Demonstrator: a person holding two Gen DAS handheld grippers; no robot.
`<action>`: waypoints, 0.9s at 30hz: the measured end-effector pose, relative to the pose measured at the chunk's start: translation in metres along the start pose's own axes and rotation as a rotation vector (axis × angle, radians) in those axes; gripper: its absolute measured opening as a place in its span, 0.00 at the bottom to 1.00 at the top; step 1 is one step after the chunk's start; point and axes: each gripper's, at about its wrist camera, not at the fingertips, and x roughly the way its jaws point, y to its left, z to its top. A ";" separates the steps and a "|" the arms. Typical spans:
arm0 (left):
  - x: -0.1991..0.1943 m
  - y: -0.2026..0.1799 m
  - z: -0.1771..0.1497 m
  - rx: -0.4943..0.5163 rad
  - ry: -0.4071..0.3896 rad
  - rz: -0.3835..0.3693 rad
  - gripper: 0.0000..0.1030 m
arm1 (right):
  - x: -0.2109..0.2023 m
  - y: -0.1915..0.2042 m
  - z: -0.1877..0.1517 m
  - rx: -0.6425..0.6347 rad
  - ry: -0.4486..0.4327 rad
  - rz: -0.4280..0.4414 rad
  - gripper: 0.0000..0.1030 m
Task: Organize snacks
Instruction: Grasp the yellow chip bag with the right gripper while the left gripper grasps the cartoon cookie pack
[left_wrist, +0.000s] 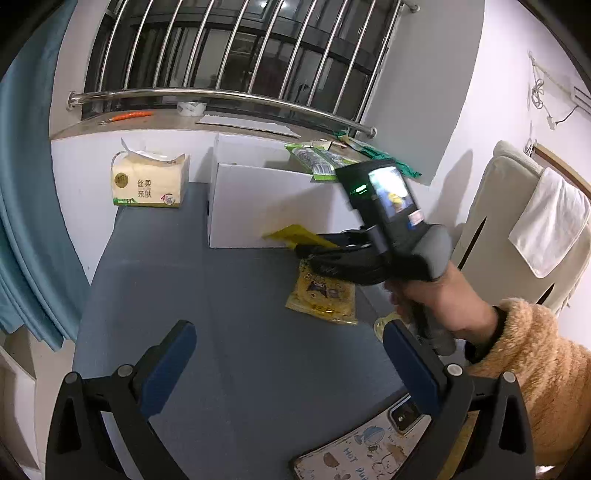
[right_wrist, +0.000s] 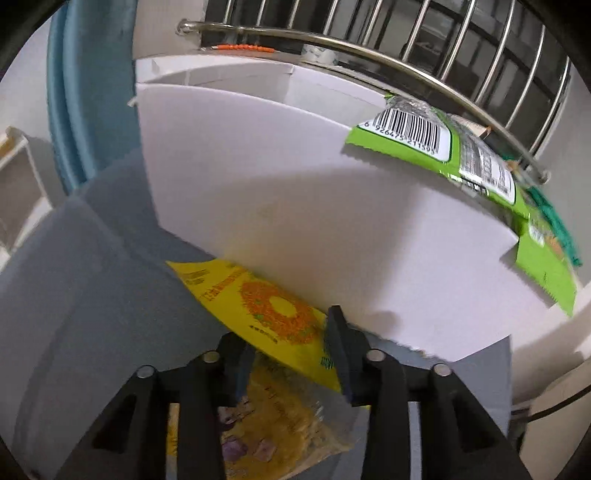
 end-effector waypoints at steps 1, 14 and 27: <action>0.001 0.000 0.000 0.001 0.005 0.000 1.00 | -0.004 -0.003 -0.002 0.015 -0.010 0.020 0.32; 0.057 -0.030 0.014 0.113 0.149 0.005 1.00 | -0.111 -0.056 -0.047 0.247 -0.176 0.284 0.16; 0.168 -0.073 0.023 0.199 0.374 0.087 1.00 | -0.181 -0.095 -0.131 0.554 -0.320 0.379 0.16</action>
